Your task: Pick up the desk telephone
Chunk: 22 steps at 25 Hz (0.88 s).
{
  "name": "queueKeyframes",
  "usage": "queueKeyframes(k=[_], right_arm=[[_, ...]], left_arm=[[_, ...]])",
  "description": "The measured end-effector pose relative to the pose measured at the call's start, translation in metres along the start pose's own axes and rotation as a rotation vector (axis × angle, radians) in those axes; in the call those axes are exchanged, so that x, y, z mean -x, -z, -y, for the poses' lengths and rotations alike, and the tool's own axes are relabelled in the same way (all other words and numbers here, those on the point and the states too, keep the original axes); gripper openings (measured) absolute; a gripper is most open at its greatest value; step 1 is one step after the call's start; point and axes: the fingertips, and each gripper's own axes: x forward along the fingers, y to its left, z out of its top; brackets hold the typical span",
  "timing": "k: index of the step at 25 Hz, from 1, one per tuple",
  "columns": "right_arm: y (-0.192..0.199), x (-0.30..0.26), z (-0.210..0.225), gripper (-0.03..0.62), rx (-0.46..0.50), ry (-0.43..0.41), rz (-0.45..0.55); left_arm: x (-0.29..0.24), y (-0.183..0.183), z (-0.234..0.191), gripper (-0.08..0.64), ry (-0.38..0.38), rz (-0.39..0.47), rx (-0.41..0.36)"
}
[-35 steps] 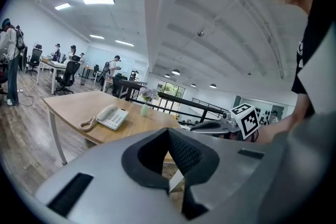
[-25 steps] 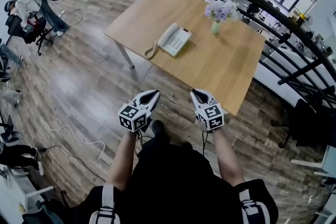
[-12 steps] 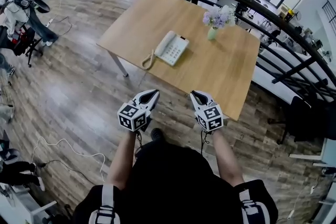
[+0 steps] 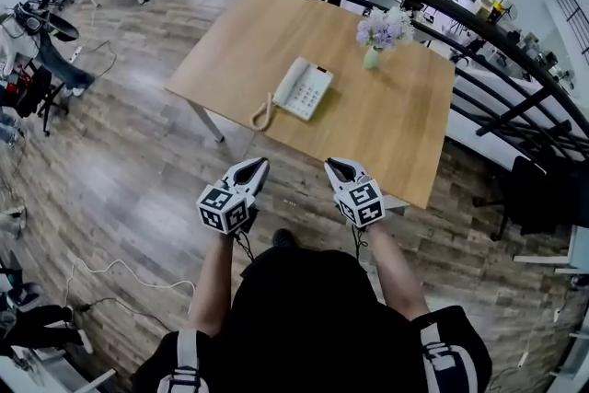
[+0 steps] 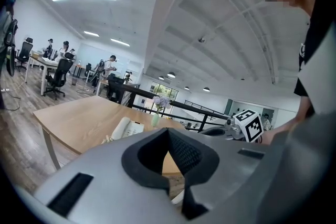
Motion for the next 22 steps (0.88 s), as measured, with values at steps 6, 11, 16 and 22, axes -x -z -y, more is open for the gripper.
queueKeyframes(k=[6, 11, 16, 22], right_arm=[[-0.009, -0.019, -0.009, 0.028, 0.014, -0.016, -0.011], [0.000, -0.026, -0.015, 0.028, 0.004, -0.015, -0.032], [0.007, -0.026, -0.016, 0.028, -0.025, -0.002, -0.039], [0.025, -0.022, -0.005, 0.028, -0.071, 0.005, -0.069]], left_arm=[[0.006, -0.007, -0.019, 0.021, -0.012, -0.004, 0.015], [0.008, 0.001, -0.027, 0.021, 0.006, -0.016, 0.010], [0.007, 0.005, -0.030, 0.021, 0.014, -0.049, 0.012], [-0.010, 0.008, -0.024, 0.021, 0.026, -0.086, 0.014]])
